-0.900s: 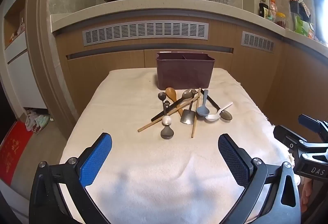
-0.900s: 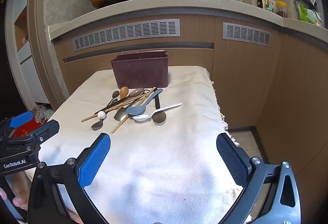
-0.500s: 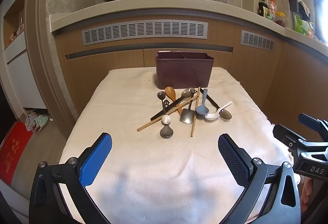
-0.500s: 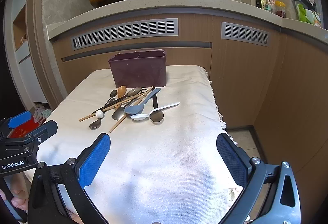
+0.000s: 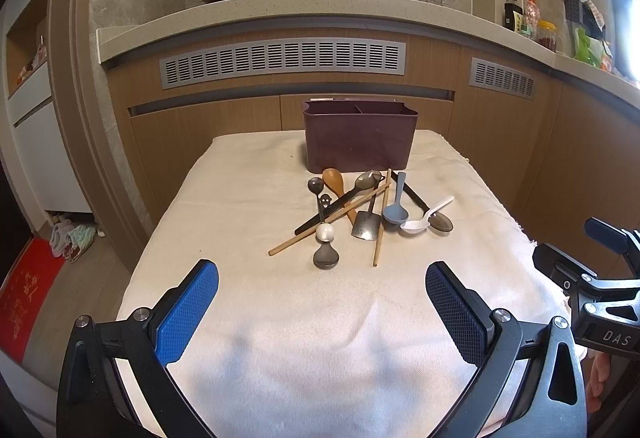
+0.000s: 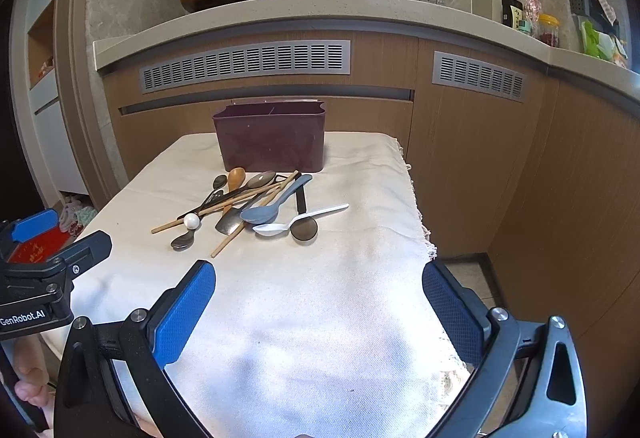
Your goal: Organize utensils
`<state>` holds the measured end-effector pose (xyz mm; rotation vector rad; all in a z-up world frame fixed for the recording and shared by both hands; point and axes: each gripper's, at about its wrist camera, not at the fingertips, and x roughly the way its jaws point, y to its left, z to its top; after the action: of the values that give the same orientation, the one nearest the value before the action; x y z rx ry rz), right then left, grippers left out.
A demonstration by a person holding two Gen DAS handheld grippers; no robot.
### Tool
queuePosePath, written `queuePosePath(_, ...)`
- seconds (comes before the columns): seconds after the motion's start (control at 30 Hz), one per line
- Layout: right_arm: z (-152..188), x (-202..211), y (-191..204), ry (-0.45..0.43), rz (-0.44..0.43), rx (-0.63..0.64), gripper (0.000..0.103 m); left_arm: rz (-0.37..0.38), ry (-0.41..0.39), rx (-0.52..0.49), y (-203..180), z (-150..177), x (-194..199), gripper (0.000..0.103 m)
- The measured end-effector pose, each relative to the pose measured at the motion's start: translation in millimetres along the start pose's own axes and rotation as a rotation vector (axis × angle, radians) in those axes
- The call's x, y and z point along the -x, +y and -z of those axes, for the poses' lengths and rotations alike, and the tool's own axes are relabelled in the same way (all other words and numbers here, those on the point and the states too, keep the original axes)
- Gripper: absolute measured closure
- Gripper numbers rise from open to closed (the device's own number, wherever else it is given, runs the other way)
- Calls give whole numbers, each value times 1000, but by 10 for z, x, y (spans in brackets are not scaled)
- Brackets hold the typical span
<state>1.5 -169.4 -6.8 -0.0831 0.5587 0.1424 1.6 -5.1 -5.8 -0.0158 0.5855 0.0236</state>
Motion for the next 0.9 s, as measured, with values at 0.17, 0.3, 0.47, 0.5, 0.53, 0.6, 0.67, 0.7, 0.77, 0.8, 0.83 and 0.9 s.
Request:
queuePosePath(0.17,2,0,0,4,-20,-6,0,1,0,-1,4,0,3,0)
queuePosePath(0.3,0,1,-5,5,-33,-25,0,0,0,0,1,4,5,0)
queuePosePath(0.47,-4,-18,-25,1,-33,-40,0,0,2,-1,7,-2,2,0)
queuePosePath(0.5,-4,-23,-28,-5,-33,-42,0,0,5,-3,4,0,-5,0)
queuePosePath(0.53,-4,-32,-33,-1,-33,-44,0,1,7,-3,11,-7,-12,0)
queuePosePath(0.6,-12,-53,-42,0,-27,-45,0,3,15,-5,29,-35,-46,0)
queuePosePath(0.67,-21,-83,-55,12,-5,-38,0,6,30,-9,42,-61,-111,0)
queuePosePath(0.7,-36,-112,-63,26,15,-27,0,11,38,-13,49,-73,-150,0)
queuePosePath(0.77,-89,-182,-72,33,54,-2,0,20,60,-17,74,-118,-263,0)
queuePosePath(0.8,-124,-216,-75,26,68,7,0,25,71,-15,91,-147,-323,0)
queuePosePath(0.83,-163,-254,-74,24,77,18,0,30,81,-10,120,-186,-395,0)
queuePosePath(0.9,-284,-355,-83,17,74,24,0,30,83,-13,162,-264,-512,0)
